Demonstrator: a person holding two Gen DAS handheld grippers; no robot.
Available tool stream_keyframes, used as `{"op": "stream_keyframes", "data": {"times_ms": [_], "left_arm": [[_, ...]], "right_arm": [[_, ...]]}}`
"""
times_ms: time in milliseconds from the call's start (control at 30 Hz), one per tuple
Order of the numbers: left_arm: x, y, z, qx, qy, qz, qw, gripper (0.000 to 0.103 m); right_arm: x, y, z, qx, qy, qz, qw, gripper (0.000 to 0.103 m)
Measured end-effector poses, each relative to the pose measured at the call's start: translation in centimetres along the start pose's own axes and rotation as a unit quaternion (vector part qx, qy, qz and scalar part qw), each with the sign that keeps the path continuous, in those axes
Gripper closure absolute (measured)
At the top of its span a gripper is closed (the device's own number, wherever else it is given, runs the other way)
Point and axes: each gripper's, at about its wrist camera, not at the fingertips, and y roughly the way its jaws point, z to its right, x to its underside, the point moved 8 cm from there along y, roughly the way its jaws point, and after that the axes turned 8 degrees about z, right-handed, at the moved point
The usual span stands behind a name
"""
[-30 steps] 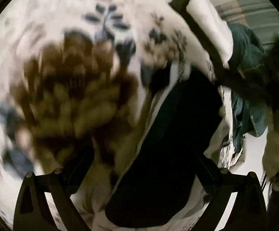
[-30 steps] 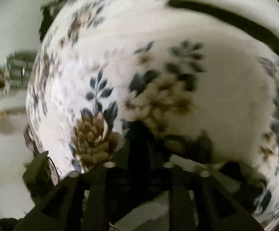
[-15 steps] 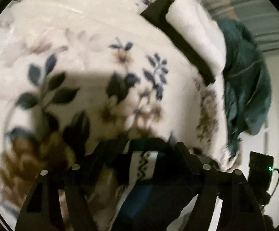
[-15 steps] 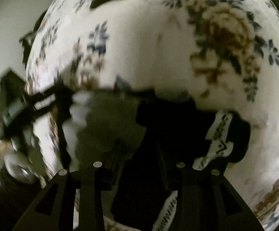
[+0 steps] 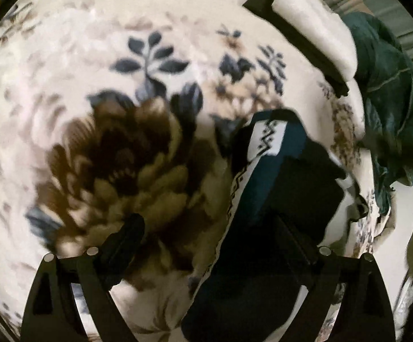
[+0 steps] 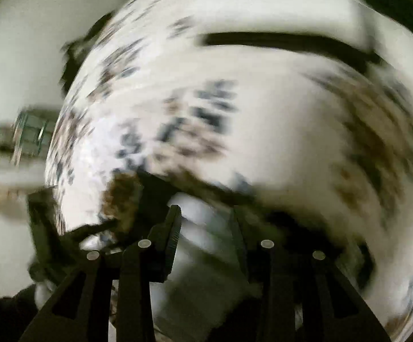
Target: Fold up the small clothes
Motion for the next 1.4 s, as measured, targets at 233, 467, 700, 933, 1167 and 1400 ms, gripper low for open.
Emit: {"op": "stream_keyframes", "data": {"times_ms": [233,467,700,933,1167,1400], "left_arm": [[0.7,0.9,-0.2,0.018,-0.033,0.014,0.9992,0.011],[1.9,1.3,-0.1,0.046,-0.033,0.010,0.9984,0.011],[1.6,0.3,0.2,0.066,-0.045,-0.009,0.9968,0.011],[-3.2,0.2,1.6,0.068,-0.022,0.008,0.9974,0.011],[-6.6,2.2,5.0,0.061,0.040,-0.005,0.9973,0.011],[-7.4,1.1,5.0,0.026,0.073,-0.004,0.9970,0.011]], "right_arm": [[-1.0,8.7,-5.5,0.060,-0.160,-0.136,0.976,0.097],[-4.9,8.5,-0.8,0.096,-0.021,-0.074,0.992,0.103],[-5.9,1.8,2.4,0.036,0.050,-0.027,0.998,0.070],[3.5,-4.9,10.8,0.090,0.056,-0.048,0.993,0.024],[9.7,-4.8,13.8,0.113,0.045,-0.006,0.993,0.097],[10.9,-9.1,16.6,0.094,0.183,0.076,0.976,0.065]]}}
